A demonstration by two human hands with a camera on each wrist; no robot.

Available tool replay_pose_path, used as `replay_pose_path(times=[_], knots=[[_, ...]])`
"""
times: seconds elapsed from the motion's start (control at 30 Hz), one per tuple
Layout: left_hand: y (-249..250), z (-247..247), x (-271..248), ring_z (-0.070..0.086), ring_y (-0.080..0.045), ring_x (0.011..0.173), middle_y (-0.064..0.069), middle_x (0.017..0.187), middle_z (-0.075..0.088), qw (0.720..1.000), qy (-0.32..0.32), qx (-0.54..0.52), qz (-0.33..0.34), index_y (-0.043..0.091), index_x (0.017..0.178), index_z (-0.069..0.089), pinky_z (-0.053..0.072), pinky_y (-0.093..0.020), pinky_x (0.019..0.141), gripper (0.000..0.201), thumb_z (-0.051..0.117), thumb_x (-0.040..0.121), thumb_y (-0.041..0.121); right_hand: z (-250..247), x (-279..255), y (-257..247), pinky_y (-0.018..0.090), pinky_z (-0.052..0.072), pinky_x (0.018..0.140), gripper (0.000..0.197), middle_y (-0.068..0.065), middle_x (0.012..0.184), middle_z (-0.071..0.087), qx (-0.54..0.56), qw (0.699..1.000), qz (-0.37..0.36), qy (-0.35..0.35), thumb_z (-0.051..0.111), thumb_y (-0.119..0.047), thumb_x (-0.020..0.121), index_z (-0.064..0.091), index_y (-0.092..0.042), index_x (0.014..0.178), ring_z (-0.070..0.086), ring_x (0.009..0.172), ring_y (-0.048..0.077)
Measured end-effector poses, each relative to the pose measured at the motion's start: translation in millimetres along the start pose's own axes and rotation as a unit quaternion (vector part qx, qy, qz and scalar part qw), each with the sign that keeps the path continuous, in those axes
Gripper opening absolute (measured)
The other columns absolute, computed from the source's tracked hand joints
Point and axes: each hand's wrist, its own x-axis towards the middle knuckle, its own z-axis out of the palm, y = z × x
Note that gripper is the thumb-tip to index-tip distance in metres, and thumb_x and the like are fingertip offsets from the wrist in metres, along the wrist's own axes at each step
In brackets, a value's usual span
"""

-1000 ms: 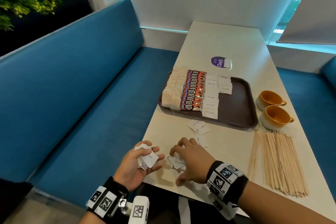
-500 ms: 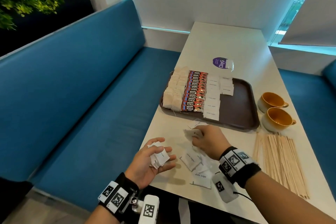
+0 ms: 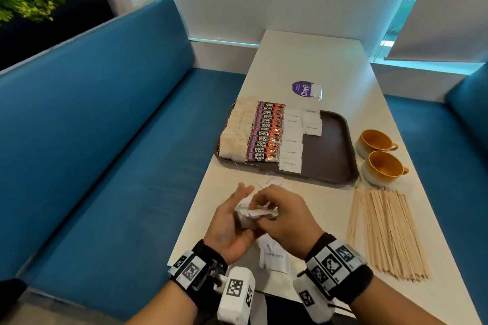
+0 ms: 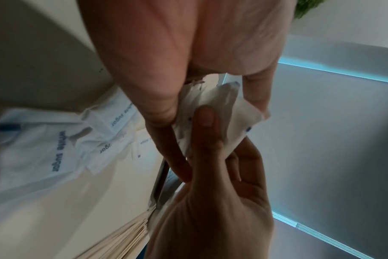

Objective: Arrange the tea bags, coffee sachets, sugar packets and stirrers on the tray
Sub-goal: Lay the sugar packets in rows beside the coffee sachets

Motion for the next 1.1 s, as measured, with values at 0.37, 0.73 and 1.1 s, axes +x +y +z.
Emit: replay_pose_path(times=[0.37, 0.73, 1.1], knots=[[10.9, -26.8, 0.1, 0.064, -0.033, 0.085, -0.018, 0.116, 0.062, 0.998, -0.018, 0.039, 0.040, 0.024, 0.127, 0.063, 0.056, -0.037, 0.064, 0.060, 0.057, 0.080, -0.012, -27.8, 18.4, 29.4, 0.029, 0.045, 0.101, 0.023, -0.019, 0.112, 0.065, -0.078, 0.993, 0.091, -0.002, 0.071, -0.023, 0.087, 0.072, -0.031, 0.108, 0.055, 0.111, 0.003], [27.9, -59.5, -16.3, 0.070, -0.045, 0.100, -0.017, 0.110, 0.059, 0.998, 0.014, 0.052, 0.032, 0.013, 0.130, 0.061, 0.061, -0.040, 0.058, 0.068, 0.062, 0.067, -0.012, -22.6, 32.3, 58.3, 0.037, 0.040, 0.110, 0.081, -0.002, 0.144, 0.039, -0.340, 0.909, 0.090, -0.226, 0.065, -0.020, 0.079, 0.034, -0.025, 0.154, 0.035, 0.128, 0.021], [23.0, -56.0, -18.4, 0.071, -0.041, 0.090, -0.019, 0.111, 0.061, 0.998, 0.031, 0.052, 0.028, 0.011, 0.133, 0.059, 0.061, -0.038, 0.056, 0.058, 0.059, 0.078, -0.006, -27.4, 36.1, 69.5, 0.036, 0.043, 0.109, 0.078, -0.006, 0.139, 0.045, -0.291, 0.924, 0.103, -0.224, 0.077, -0.042, 0.084, 0.039, -0.034, 0.152, 0.041, 0.127, 0.017]])
